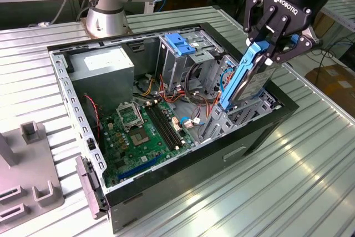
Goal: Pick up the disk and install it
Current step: 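Insert the disk into the insertion slot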
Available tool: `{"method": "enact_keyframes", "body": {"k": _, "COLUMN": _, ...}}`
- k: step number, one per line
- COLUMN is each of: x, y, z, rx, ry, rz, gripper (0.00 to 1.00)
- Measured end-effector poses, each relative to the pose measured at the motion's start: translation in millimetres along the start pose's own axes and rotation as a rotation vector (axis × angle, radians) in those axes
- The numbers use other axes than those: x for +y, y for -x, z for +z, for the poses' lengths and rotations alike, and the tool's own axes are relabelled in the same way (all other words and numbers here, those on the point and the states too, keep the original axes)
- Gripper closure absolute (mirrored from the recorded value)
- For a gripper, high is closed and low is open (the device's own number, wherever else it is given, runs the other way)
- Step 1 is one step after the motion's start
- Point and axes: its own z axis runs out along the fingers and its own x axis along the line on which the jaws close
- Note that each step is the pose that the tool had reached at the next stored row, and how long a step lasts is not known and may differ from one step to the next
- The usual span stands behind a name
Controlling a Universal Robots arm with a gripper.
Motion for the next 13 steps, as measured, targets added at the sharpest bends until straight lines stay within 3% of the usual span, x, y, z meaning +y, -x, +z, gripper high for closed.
{"method": "enact_keyframes", "body": {"k": 13, "x": 0.2, "y": -1.8, "z": 6.5, "rx": -0.0001, "ry": 0.0001, "rz": -0.006, "gripper": 0.63}}
